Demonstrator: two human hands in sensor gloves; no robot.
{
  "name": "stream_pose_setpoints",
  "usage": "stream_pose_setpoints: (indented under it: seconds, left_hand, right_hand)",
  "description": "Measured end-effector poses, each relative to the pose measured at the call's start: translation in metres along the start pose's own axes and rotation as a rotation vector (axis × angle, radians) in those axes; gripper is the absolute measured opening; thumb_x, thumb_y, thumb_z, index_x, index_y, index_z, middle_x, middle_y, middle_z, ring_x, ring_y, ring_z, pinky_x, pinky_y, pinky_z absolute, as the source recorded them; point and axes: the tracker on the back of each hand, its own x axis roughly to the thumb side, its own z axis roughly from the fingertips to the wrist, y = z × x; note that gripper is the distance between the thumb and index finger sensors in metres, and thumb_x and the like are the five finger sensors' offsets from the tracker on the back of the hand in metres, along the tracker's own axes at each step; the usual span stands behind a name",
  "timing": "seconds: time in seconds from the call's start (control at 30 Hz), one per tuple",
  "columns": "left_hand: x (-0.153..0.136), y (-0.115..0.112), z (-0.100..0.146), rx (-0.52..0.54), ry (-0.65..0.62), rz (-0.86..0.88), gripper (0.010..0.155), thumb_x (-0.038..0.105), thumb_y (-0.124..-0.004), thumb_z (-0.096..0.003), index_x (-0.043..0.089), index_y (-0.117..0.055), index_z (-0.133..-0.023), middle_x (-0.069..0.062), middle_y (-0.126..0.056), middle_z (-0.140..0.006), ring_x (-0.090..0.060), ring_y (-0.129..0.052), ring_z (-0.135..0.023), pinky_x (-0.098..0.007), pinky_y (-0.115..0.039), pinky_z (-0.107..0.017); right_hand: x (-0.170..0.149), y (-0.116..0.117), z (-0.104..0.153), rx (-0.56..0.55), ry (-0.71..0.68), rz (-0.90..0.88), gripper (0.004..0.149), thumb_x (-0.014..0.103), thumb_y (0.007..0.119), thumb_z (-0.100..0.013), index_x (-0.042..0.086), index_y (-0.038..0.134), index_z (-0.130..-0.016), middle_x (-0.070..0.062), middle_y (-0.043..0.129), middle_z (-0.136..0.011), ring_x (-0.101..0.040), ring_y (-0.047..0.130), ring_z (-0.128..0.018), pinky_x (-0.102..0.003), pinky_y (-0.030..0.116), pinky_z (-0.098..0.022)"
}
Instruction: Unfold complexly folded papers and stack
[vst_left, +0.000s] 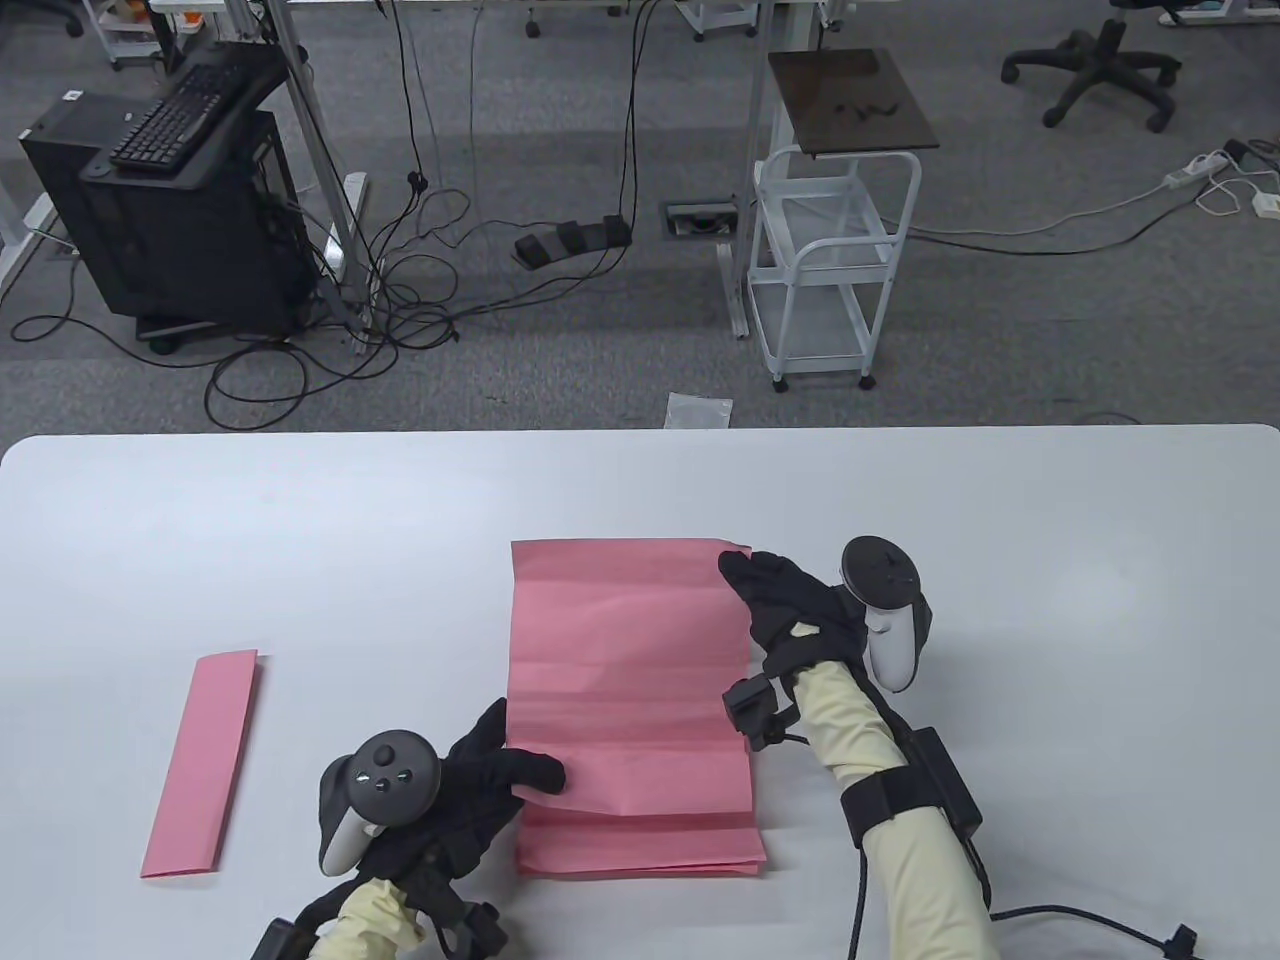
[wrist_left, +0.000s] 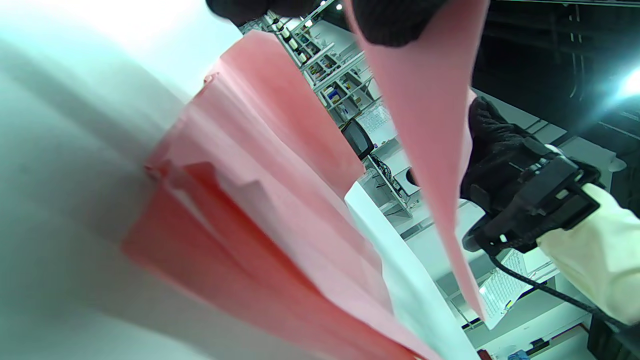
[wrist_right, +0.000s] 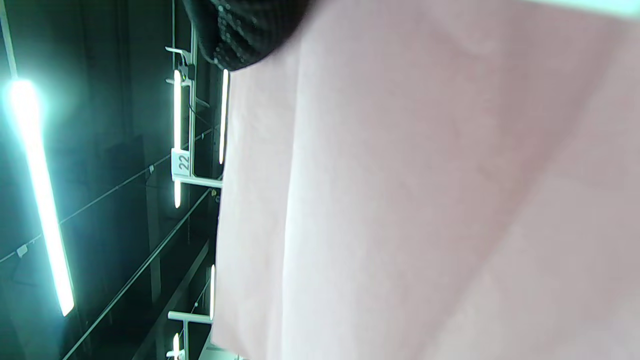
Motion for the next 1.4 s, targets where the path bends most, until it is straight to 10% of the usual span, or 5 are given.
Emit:
stream_pose_setpoints:
  seconds: [0.37, 0.67, 0.87, 1.07, 1.4]
  left_hand:
    - [-0.002, -0.011, 0.000, -0.181, -0.052, 0.201, 0.061, 0.055, -0.064, -0.0561, 0.013, -0.072, -0.100, -0.018, -0.072, -0.108, -0.045, -0.073, -0.099, -0.063, -0.036, -0.078]
    - [0.000, -0.011, 0.000, -0.028, 0.024, 0.055, 0.073, 0.023, -0.073, -0.0534, 0.039, -0.026, -0.107, 0.002, -0.082, -0.093, -0.027, -0.086, -0.089, -0.053, -0.040, -0.080]
    - [0.004, -0.015, 0.001, -0.032, 0.014, -0.033, 0.039, 0.027, -0.076, -0.0528, 0.029, -0.071, -0.092, 0.001, -0.091, -0.089, -0.026, -0.093, -0.086, -0.050, -0.044, -0.080]
    - [0.011, -0.015, 0.003, 0.040, -0.036, -0.200, 0.036, 0.034, -0.074, -0.0549, 0.033, -0.073, -0.091, -0.015, 0.004, -0.114, -0.048, 0.000, -0.102, -0.062, -0.008, -0.072]
    - [0.005, -0.021, 0.000, -0.106, 0.000, -0.243, 0.038, 0.036, -0.077, -0.0533, 0.025, -0.081, -0.089, -0.017, -0.016, -0.119, -0.047, 0.000, -0.103, -0.061, -0.007, -0.071]
  right_hand:
    - [0.003, -0.005, 0.009, 0.010, -0.013, 0.056, 0.043, 0.039, 0.072, -0.051, 0.008, 0.087, -0.077, -0.008, 0.094, -0.061, -0.034, 0.084, -0.074, -0.062, 0.040, -0.073]
    - [-0.005, -0.005, 0.007, -0.017, -0.004, 0.063, 0.043, 0.039, 0.072, -0.050, 0.008, 0.087, -0.076, -0.008, 0.094, -0.061, -0.034, 0.084, -0.074, -0.062, 0.040, -0.073]
    - [-0.015, -0.004, 0.004, -0.021, 0.020, 0.080, 0.043, 0.039, 0.072, -0.050, 0.008, 0.087, -0.076, -0.008, 0.094, -0.061, -0.034, 0.084, -0.073, -0.062, 0.040, -0.073]
    - [-0.027, -0.003, 0.001, -0.032, 0.054, 0.092, 0.043, 0.039, 0.072, -0.050, 0.007, 0.087, -0.076, -0.008, 0.094, -0.061, -0.035, 0.084, -0.073, -0.062, 0.040, -0.073]
    - [-0.046, 0.009, -0.007, -0.026, 0.072, 0.101, 0.043, 0.039, 0.073, -0.050, 0.007, 0.087, -0.076, -0.008, 0.094, -0.061, -0.035, 0.084, -0.073, -0.062, 0.040, -0.073]
